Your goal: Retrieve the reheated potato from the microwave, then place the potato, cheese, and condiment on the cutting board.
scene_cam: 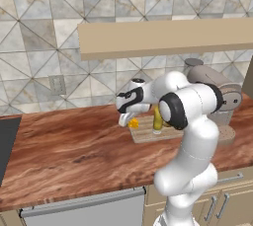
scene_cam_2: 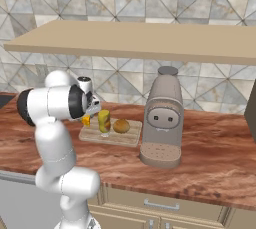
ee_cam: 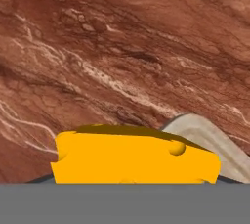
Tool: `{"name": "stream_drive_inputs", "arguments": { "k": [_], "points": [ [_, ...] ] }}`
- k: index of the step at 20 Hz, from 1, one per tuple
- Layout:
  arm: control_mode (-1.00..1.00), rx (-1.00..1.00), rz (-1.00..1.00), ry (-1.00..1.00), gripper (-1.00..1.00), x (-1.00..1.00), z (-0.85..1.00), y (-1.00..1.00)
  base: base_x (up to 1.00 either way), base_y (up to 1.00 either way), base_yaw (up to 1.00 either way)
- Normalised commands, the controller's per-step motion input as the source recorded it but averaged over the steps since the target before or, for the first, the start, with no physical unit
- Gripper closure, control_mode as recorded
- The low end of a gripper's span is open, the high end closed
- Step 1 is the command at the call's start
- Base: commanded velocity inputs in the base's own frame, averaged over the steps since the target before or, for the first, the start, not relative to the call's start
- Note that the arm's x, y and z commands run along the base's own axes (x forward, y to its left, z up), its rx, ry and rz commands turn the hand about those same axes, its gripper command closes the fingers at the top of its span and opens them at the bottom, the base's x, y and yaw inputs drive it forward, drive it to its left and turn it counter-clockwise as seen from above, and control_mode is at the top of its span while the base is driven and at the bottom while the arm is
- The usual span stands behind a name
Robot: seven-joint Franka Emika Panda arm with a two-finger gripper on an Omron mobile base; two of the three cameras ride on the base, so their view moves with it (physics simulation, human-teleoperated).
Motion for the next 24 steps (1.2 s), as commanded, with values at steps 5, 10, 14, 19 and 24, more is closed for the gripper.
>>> {"name": "stream_drive_inputs", "arguments": {
  "k": [5, 10, 14, 19, 24],
  "points": [
    [-1.00, -0.16, 0.23, 0.00, 1.00, 0.08, -0.15, -0.09, 0.00, 0.00, 0.00],
    [-1.00, -0.14, 0.13, 0.01, 1.00, 0.08, -0.03, -0.19, 0.00, 0.00, 0.00],
    [-1.00, -0.03, 0.07, 0.03, 1.00, 0.04, -0.02, -0.21, 0.00, 0.00, 0.00],
    [-1.00, 0.00, 0.02, 0.02, 1.00, -0.02, -0.15, -0.19, 0.00, 0.00, 0.00],
    [-1.00, 0.00, 0.00, 0.01, 1.00, 0.00, -0.18, -0.06, 0.00, 0.00, 0.00]
  ]
}}
